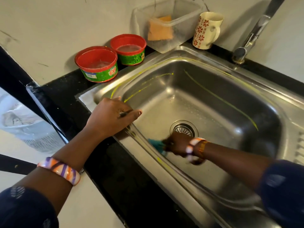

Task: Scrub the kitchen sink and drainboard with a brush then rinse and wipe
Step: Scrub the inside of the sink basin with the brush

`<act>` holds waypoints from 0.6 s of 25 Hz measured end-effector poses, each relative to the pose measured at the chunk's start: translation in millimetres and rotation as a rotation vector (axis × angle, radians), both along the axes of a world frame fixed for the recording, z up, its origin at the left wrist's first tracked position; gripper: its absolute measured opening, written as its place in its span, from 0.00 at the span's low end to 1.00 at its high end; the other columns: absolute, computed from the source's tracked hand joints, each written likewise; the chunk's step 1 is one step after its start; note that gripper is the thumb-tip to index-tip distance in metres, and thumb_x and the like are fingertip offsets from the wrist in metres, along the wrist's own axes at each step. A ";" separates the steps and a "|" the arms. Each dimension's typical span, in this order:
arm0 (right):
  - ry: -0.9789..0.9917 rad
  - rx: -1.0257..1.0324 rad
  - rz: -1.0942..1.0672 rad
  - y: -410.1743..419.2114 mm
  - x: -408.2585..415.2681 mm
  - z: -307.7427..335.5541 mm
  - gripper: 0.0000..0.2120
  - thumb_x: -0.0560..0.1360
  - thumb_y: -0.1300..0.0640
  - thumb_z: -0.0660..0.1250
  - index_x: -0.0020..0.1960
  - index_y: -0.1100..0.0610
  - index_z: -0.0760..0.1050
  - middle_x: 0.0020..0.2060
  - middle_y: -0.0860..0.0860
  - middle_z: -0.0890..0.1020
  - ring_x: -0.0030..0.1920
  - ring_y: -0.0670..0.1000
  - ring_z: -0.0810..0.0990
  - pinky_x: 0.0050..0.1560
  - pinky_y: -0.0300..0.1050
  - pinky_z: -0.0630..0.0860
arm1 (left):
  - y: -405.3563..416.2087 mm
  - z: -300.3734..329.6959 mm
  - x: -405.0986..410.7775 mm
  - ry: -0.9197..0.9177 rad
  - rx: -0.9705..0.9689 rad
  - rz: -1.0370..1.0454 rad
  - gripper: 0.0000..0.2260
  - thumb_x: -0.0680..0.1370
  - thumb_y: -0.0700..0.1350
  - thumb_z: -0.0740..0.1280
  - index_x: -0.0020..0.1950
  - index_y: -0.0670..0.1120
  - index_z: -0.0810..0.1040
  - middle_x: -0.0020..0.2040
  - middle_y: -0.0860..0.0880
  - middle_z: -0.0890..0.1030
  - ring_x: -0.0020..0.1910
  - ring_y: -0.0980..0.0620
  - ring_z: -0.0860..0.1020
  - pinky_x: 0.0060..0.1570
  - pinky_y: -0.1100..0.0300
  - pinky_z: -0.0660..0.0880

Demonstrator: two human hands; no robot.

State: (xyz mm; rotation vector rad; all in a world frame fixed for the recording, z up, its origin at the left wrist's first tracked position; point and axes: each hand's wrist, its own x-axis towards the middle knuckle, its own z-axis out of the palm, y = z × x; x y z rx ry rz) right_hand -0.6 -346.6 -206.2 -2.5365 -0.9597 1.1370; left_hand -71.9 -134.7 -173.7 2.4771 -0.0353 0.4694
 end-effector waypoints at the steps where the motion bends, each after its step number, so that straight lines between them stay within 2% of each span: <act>1: 0.076 -0.106 0.055 -28.3 -7.0 8.9 0.07 0.78 0.57 0.61 0.51 0.55 0.77 0.33 0.53 0.77 0.22 0.39 0.73 0.24 0.28 0.67 | -0.3 -0.1 -0.3 -0.010 0.002 -0.014 0.21 0.71 0.59 0.64 0.35 0.42 0.83 0.29 0.47 0.81 0.31 0.55 0.76 0.50 0.63 0.69; 2: 0.132 -0.239 0.092 -52.7 -12.0 15.2 0.05 0.78 0.58 0.61 0.47 0.53 0.75 0.27 0.49 0.74 0.17 0.39 0.70 0.21 0.29 0.65 | 0.2 0.0 -0.1 -0.022 0.002 -0.025 0.20 0.72 0.58 0.64 0.35 0.42 0.84 0.29 0.47 0.82 0.32 0.55 0.76 0.50 0.63 0.68; 4: 0.154 -0.430 0.064 -87.6 -16.0 21.6 0.06 0.76 0.59 0.62 0.41 0.52 0.74 0.17 0.48 0.71 0.15 0.40 0.68 0.19 0.29 0.62 | 0.8 0.7 0.3 -0.033 -0.005 -0.042 0.19 0.73 0.56 0.65 0.35 0.42 0.83 0.29 0.48 0.82 0.31 0.55 0.76 0.51 0.62 0.68; 5: 0.153 -0.449 0.005 -94.3 -16.9 21.9 0.07 0.76 0.58 0.63 0.39 0.53 0.75 0.15 0.46 0.71 0.15 0.40 0.67 0.20 0.29 0.62 | 0.9 0.6 -0.1 -0.032 -0.006 -0.050 0.18 0.73 0.55 0.66 0.34 0.41 0.83 0.29 0.48 0.81 0.28 0.55 0.75 0.50 0.62 0.69; 7: 0.129 -0.382 -0.067 -83.3 -17.7 19.5 0.07 0.76 0.58 0.63 0.44 0.57 0.79 0.16 0.47 0.70 0.14 0.41 0.66 0.20 0.29 0.61 | 1.3 0.8 -0.9 -0.038 0.013 -0.071 0.18 0.73 0.54 0.66 0.33 0.42 0.83 0.27 0.49 0.80 0.24 0.55 0.74 0.48 0.59 0.72; 9: 0.063 -0.196 -0.070 -48.8 -15.7 8.5 0.12 0.78 0.57 0.61 0.54 0.61 0.79 0.25 0.47 0.74 0.19 0.37 0.71 0.22 0.29 0.65 | 1.5 1.7 -0.9 -0.035 0.016 -0.104 0.19 0.73 0.55 0.64 0.32 0.42 0.82 0.26 0.50 0.78 0.23 0.55 0.73 0.46 0.58 0.74; 10: -0.009 -0.098 -0.028 -27.2 -12.1 -1.5 0.14 0.78 0.56 0.60 0.57 0.61 0.78 0.31 0.51 0.78 0.27 0.35 0.77 0.29 0.30 0.70 | 2.2 1.7 -0.5 -0.030 0.012 -0.115 0.19 0.73 0.56 0.64 0.32 0.43 0.82 0.26 0.51 0.78 0.23 0.56 0.73 0.43 0.60 0.74; 11: -0.095 -0.033 0.001 -2.8 -7.2 -12.0 0.15 0.79 0.54 0.59 0.59 0.60 0.77 0.40 0.56 0.81 0.41 0.41 0.82 0.40 0.36 0.75 | 3.1 1.7 0.2 -0.022 0.009 -0.118 0.20 0.73 0.57 0.63 0.33 0.43 0.82 0.26 0.51 0.78 0.24 0.57 0.73 0.41 0.64 0.73; 12: -0.196 0.020 0.000 22.4 -2.8 -20.9 0.16 0.78 0.53 0.58 0.61 0.57 0.76 0.48 0.58 0.82 0.51 0.51 0.82 0.48 0.42 0.76 | 3.8 1.2 0.9 -0.007 0.007 -0.116 0.21 0.72 0.59 0.62 0.34 0.44 0.83 0.28 0.52 0.78 0.25 0.57 0.74 0.37 0.65 0.72; 13: -0.298 0.065 -0.014 44.2 0.9 -27.1 0.16 0.78 0.53 0.58 0.62 0.56 0.74 0.53 0.59 0.80 0.54 0.57 0.80 0.52 0.46 0.75 | 4.7 0.3 1.5 0.007 0.005 -0.111 0.21 0.72 0.60 0.62 0.35 0.44 0.83 0.29 0.52 0.79 0.26 0.57 0.74 0.32 0.63 0.72; 15: -0.474 0.121 -0.055 73.1 11.5 -30.8 0.15 0.79 0.54 0.56 0.64 0.55 0.71 0.57 0.58 0.78 0.56 0.60 0.78 0.52 0.49 0.75 | 5.9 -2.4 2.6 0.015 0.007 -0.105 0.20 0.72 0.60 0.62 0.35 0.46 0.83 0.29 0.51 0.79 0.26 0.55 0.75 0.27 0.56 0.73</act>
